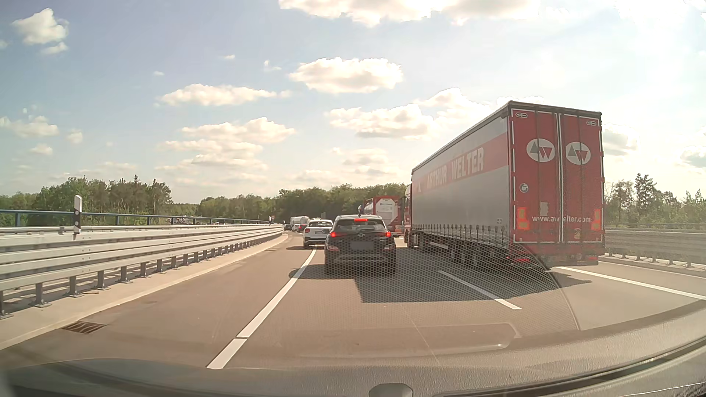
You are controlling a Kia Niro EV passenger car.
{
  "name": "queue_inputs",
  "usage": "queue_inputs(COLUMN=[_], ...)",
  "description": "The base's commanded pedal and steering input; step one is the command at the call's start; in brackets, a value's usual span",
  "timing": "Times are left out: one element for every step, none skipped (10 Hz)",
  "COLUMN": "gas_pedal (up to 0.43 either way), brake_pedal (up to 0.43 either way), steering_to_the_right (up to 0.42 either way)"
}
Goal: Follow the waypoints while adhering to traffic rules and regulations
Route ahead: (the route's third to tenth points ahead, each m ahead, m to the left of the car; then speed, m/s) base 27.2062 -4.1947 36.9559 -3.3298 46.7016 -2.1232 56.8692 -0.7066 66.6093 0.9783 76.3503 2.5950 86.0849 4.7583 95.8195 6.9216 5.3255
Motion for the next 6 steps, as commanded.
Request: queue_inputs(gas_pedal=[0.000, 0.000, 0.000, 0.000, 0.000, 0.000], brake_pedal=[0.000, 0.000, 0.000, 0.006, 0.006, 0.012], steering_to_the_right=[-0.012, -0.012, -0.012, -0.012, -0.012, -0.012])
